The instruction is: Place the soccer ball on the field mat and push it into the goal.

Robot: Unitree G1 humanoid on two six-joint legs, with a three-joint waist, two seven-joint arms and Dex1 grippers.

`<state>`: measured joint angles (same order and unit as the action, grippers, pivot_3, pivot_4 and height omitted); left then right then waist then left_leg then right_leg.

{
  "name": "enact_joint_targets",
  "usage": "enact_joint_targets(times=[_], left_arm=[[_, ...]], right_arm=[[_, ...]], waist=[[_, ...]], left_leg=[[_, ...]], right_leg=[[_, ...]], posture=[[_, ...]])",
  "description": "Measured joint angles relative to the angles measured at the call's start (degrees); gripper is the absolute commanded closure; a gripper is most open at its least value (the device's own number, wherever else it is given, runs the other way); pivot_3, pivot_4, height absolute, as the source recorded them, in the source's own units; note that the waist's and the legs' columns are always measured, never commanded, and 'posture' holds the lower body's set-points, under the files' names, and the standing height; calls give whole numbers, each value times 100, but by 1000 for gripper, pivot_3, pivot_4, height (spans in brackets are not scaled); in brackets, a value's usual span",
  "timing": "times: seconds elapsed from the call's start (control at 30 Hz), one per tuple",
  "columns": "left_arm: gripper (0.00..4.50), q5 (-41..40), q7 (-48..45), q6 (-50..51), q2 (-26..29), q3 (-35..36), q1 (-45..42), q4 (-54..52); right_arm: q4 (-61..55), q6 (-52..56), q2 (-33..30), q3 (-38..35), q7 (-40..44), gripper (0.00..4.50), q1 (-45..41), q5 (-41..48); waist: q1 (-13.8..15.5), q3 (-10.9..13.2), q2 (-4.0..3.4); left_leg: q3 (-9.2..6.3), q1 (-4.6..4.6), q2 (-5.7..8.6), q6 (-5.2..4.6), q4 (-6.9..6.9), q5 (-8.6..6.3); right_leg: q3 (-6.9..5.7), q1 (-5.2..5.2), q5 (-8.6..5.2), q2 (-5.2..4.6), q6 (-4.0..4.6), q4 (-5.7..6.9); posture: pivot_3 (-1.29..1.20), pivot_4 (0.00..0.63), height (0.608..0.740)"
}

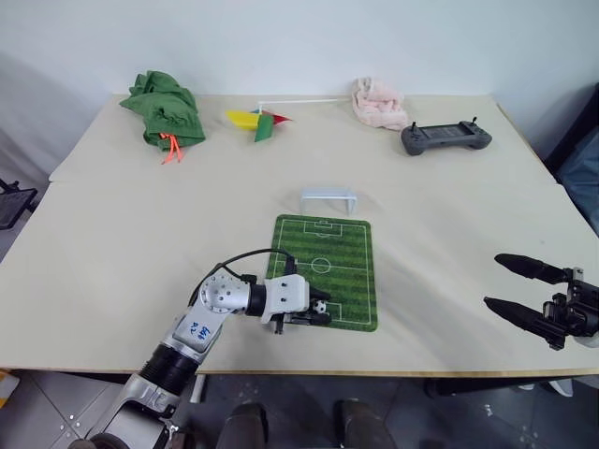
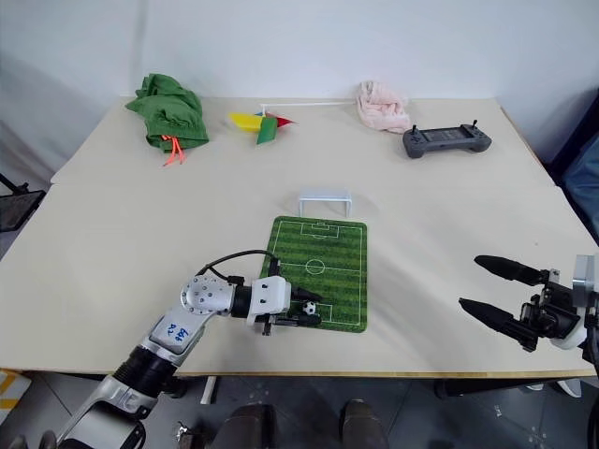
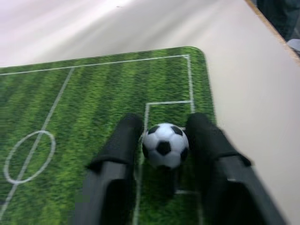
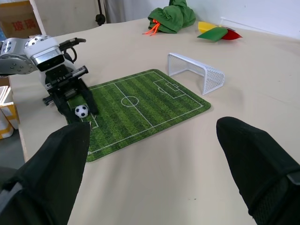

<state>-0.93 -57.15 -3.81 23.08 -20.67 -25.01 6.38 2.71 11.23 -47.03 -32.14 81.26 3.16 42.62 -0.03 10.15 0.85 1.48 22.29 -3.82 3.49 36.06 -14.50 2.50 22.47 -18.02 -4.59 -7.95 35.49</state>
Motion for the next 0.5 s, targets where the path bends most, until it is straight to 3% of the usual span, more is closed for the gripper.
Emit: enact_joint_targets(times=[0.2,0.5], left_arm=[[52,-40,1,4,2,57,-22,-5],[22,-71,-5,-21,3,48,-55,19]], right_arm=[[20,-5,0,0,-10,0,-4,-29],[176,-7,-2,0,-25,0,-119,-113]], waist=[[0,0,0],[-1,0,0]], left_leg=[[0,0,0,-1,-1,-4],[2,0,0,-1,0,-5]], right_leg=[[0,0,0,0,0,-2],[1,0,0,0,-1,-3]], posture=[[0,150,740],[0,150,740]])
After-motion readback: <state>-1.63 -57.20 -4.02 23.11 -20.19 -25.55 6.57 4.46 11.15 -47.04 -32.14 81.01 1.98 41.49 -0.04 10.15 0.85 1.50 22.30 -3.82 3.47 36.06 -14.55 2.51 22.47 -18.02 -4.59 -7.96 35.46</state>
